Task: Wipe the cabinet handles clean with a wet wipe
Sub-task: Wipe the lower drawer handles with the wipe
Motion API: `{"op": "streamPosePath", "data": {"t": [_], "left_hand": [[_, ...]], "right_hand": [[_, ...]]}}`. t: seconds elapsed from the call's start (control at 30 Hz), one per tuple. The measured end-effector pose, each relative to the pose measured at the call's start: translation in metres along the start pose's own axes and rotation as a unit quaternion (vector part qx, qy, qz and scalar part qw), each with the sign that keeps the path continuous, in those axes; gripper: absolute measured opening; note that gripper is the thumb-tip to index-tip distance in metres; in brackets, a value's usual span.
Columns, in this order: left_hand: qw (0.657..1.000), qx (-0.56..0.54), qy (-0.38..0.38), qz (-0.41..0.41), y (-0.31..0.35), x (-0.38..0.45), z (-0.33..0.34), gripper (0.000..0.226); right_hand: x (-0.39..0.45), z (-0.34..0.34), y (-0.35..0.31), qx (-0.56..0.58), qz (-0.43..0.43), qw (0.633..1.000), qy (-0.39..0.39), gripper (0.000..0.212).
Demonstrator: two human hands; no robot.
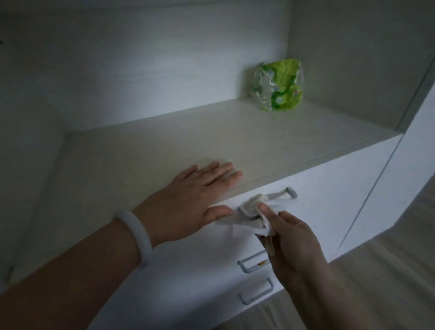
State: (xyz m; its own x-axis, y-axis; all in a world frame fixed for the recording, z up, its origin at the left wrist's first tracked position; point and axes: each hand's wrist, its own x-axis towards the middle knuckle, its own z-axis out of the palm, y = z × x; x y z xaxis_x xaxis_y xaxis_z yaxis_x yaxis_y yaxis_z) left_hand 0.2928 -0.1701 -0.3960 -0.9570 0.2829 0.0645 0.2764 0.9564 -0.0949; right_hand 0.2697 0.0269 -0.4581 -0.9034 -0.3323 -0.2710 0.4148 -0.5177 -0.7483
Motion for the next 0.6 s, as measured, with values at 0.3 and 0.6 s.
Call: {"op": "streamPosePath", "data": {"t": [0.3,0.6], "left_hand": [[0.999,0.026,0.027,-0.006,0.002,-0.003,-0.001,0.072],[0.97,0.063,0.157,-0.173,0.054,-0.03,0.032,0.077]], "right_hand": [[-0.007,0.011,-0.004,0.023,-0.014,1.0,-0.006,0.036],[-0.009,0.006,-0.004,-0.034,-0.011,0.999,0.004,0.019]]}}
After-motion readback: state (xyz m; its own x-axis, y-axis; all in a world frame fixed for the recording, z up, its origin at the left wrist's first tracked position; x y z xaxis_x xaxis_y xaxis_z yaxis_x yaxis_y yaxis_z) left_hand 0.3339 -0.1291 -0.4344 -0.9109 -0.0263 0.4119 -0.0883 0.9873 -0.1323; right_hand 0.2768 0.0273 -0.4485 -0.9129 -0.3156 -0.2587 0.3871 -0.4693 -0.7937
